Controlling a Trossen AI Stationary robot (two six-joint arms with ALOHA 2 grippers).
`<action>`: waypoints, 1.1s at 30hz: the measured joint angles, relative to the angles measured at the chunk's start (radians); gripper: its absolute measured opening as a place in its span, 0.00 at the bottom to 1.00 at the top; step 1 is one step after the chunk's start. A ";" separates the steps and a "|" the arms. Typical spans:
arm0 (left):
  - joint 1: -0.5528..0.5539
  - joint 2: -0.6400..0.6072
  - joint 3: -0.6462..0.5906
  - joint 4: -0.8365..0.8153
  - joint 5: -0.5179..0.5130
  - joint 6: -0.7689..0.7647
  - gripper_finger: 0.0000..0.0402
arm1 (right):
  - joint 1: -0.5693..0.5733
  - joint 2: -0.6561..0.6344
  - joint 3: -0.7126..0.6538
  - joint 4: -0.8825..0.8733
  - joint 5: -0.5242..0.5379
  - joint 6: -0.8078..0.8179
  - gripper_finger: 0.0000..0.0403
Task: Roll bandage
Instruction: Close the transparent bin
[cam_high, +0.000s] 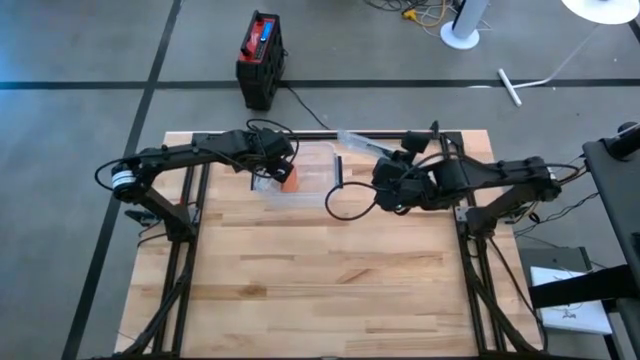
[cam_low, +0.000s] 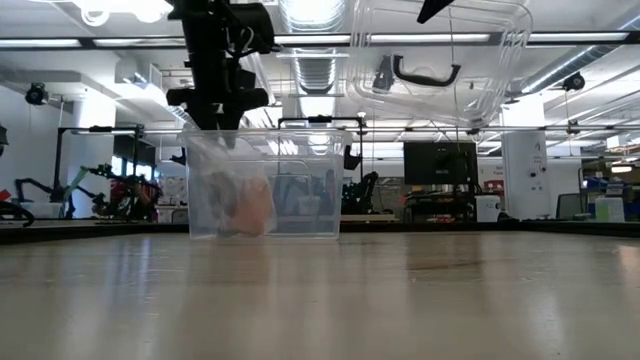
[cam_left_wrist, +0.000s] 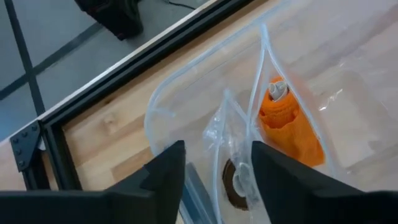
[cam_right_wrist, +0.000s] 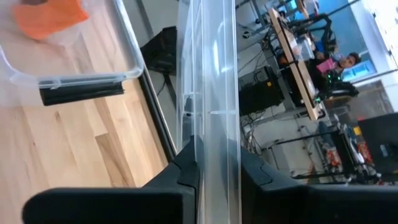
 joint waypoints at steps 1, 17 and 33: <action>0.000 0.000 -0.002 -0.003 -0.001 0.000 0.45 | 0.000 -0.001 -0.013 0.021 0.000 -0.011 0.10; -0.001 -0.247 0.009 -0.019 -0.077 0.084 0.70 | -0.002 0.107 -0.262 0.942 0.088 -0.733 0.10; -0.057 -0.687 -0.325 0.172 -0.127 0.078 0.69 | -0.049 0.663 0.097 1.330 0.163 -1.222 0.10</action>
